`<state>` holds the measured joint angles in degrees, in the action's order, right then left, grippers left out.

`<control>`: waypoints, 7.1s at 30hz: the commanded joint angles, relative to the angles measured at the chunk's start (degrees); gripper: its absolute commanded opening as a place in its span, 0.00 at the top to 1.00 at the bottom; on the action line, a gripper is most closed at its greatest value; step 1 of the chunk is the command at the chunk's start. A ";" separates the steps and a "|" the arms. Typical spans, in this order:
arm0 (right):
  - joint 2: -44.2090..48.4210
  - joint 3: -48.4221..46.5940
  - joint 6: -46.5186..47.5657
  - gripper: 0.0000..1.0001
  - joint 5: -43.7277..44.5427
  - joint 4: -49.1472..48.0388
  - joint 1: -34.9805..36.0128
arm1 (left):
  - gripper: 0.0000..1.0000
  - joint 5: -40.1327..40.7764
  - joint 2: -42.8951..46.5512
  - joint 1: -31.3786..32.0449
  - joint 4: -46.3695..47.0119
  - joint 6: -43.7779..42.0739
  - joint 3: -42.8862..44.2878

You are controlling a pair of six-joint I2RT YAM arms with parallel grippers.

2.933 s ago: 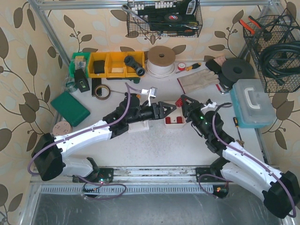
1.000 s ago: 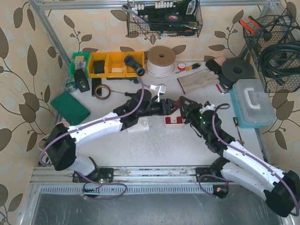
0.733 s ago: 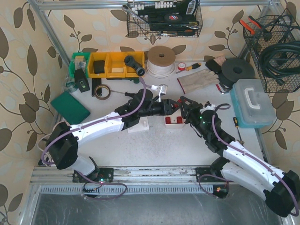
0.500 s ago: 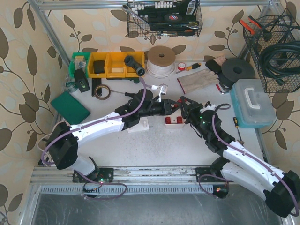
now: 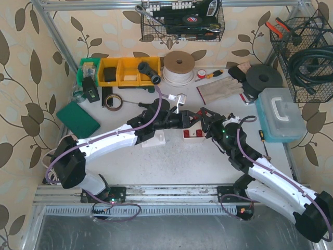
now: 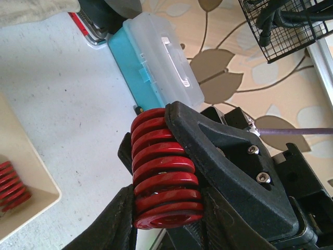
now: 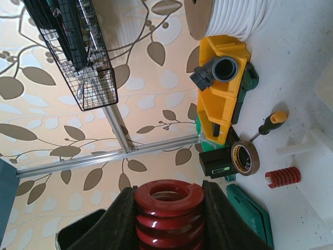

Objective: Install the large spring

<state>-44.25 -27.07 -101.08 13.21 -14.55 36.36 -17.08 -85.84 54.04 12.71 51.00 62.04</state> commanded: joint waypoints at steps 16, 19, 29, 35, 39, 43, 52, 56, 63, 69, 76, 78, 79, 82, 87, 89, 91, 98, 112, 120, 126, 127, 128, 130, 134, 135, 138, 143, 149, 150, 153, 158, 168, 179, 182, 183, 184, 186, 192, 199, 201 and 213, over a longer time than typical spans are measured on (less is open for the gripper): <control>1.01 -2.21 0.52 1.00 -1.15 -0.95 0.47 | 0.55 1.00 0.44 -2.28 1.61 1.43 1.44; 0.97 -2.12 0.45 1.00 -1.19 -1.01 0.48 | 0.50 0.82 0.00 -2.27 1.42 1.35 2.35; 1.03 -1.86 0.24 1.00 -0.76 -1.00 0.49 | 0.51 -0.34 -1.17 -1.95 3.20 2.71 2.18; 1.71 -1.02 0.08 1.00 0.13 -0.89 0.47 | 0.50 -0.58 0.20 -1.08 4.25 3.21 0.53; 2.15 -0.80 0.06 1.00 0.83 -0.44 0.47 | 0.46 0.05 1.49 -0.28 6.24 4.41 -1.95; 2.51 -0.63 0.00 1.00 0.84 -0.56 0.47 | 0.45 0.33 1.47 1.01 8.70 5.41 -3.07; 3.14 -0.96 0.22 1.00 1.34 0.57 0.50 | 0.45 2.32 2.28 2.65 7.57 4.78 -2.94; 2.77 -0.97 0.18 1.00 0.98 0.23 0.47 | 0.46 3.53 2.57 2.65 5.77 3.79 -1.92; 2.82 -0.80 0.24 1.00 0.76 -0.06 0.47 | 0.50 4.08 1.21 2.65 4.15 3.04 0.81; 2.92 -0.74 0.27 1.00 0.68 0.00 0.47 | 0.64 4.62 0.83 2.65 1.75 1.88 2.30; 3.09 -0.01 0.27 1.00 1.01 -0.88 0.47 | 0.73 4.25 0.38 2.65 1.73 2.24 2.26; 3.27 0.14 0.29 1.00 1.27 -1.01 0.47 | 0.72 4.00 0.24 2.58 1.91 2.43 2.28; 3.33 0.08 0.42 1.00 1.48 -1.02 0.47 | 0.72 3.91 0.16 2.55 1.88 2.37 2.36; 3.46 -0.44 0.81 1.00 1.54 0.21 0.54 | 0.91 4.02 0.36 2.56 0.98 1.88 2.68; 3.11 -1.92 2.06 0.76 0.99 2.18 0.40 | 1.00 4.98 1.43 2.34 -3.48 0.53 3.77; 2.39 -3.07 4.16 0.41 -0.14 2.81 0.26 | 1.00 5.46 2.23 2.14 -6.58 -0.45 4.42; 1.19 -5.37 7.93 0.20 -3.06 4.97 -0.78 | 1.00 6.01 2.93 1.76 -10.74 -1.81 5.02; -2.34 -14.22 28.93 0.08 -11.07 18.03 -4.67 | 1.00 5.94 8.31 -1.11 -34.15 -9.77 11.70; -15.43 -17.96 54.19 0.12 -10.10 25.61 -1.97 | 1.00 13.05 11.65 -7.06 -70.12 -24.14 22.24; -18.62 -16.23 60.04 0.12 -4.59 24.62 1.40 | 1.00 17.96 7.90 -7.11 -81.66 -26.62 28.37; -17.07 -14.09 61.81 0.11 -5.48 21.49 1.51 | 1.00 21.00 5.74 -7.20 -87.42 -24.18 31.38; -16.47 -13.50 61.68 0.11 -5.62 20.65 1.52 | 1.00 21.10 5.24 -7.14 -88.31 -23.92 32.00; -15.88 -12.72 61.23 0.11 -5.65 19.47 1.64 | 1.00 21.24 4.91 -7.19 -89.10 -23.66 32.49; -14.92 -10.05 59.93 0.01 -5.72 15.44 2.05 | 1.00 21.54 4.40 -7.19 -90.12 -22.96 33.00; -15.47 -8.71 59.42 0.00 -3.33 12.09 3.36 | 1.00 22.54 3.90 -7.19 -91.20 -22.81 33.50; -15.74 -9.23 59.42 0.00 -2.68 12.82 3.52 | 1.00 22.74 3.85 -7.20 -91.57 -23.06 33.96; -16.00 -9.80 60.17 0.01 -1.14 14.08 3.52 | 1.00 23.43 -0.04 -7.20 -93.96 -23.64 37.41; -16.42 -9.39 60.28 0.03 0.03 13.67 3.54 | 1.00 23.82 -3.56 -7.20 -98.18 -23.70 41.99; -16.53 -8.91 60.21 0.04 1.27 13.59 3.54 | 1.00 26.05 -5.59 -7.20 -102.93 -23.37 46.26; -16.49 -8.84 60.17 0.03 1.35 13.51 3.54 | 1.00 26.31 -6.02 -7.20 -103.65 -23.39 47.06; -16.77 -8.38 59.58 0.04 1.30 13.01 3.54 | 1.00 26.36 -7.08 -7.18 -105.09 -23.54 48.33; -17.90 -8.70 59.44 0.04 1.09 12.88 3.54 | 1.00 26.22 -8.38 -7.20 -106.34 -24.30 49.32; -19.35 -9.76 59.98 0.04 1.62 13.29 3.54 | 1.00 27.81 -12.47 -7.20 -110.26 -27.18 53.67; -17.02 -8.03 59.42 0.04 2.05 12.93 3.54 | 1.00 23.25 -14.35 -9.97 -111.36 -29.43 55.82; -17.60 -8.77 59.42 0.05 1.90 13.80 3.54 | 1.00 21.94 -15.35 -10.85 -111.40 -29.81 55.81; -17.58 -8.77 59.41 0.05 1.85 13.77 3.50 | 1.00 21.92 -15.65 -10.96 -111.61 -29.92 55.82; -17.54 -8.67 59.42 0.05 2.01 13.69 3.54 | 1.00 21.83 -16.03 -11.17 -111.91 -29.90 55.82; -17.29 -8.55 59.42 0.05 2.45 13.67 3.50 | 1.00 21.32 -16.31 -11.32 -112.66 -29.62 53.74; -17.74 -8.57 59.42 0.05 2.15 13.29 3.51 | 1.00 19.05 -12.78 -12.27 -107.79 -29.35 44.56; -18.59 -9.14 59.42 0.05 1.78 13.58 3.54 | 1.00 19.09 -17.19 -13.52 -106.24 -30.40 48.83; -18.67 -9.06 59.42 0.06 2.03 13.50 3.54 | 1.00 20.06 -19.75 -13.52 -107.75 -30.72 51.66; -16.36 -7.42 57.70 0.05 4.49 12.74 3.54 | 1.00 15.36 -30.59 -19.25 -104.96 -33.91 61.59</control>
<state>-61.34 -35.24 -42.50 15.90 -0.80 39.64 1.08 -115.33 37.30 -86.94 18.87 119.46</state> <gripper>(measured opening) 0.946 0.323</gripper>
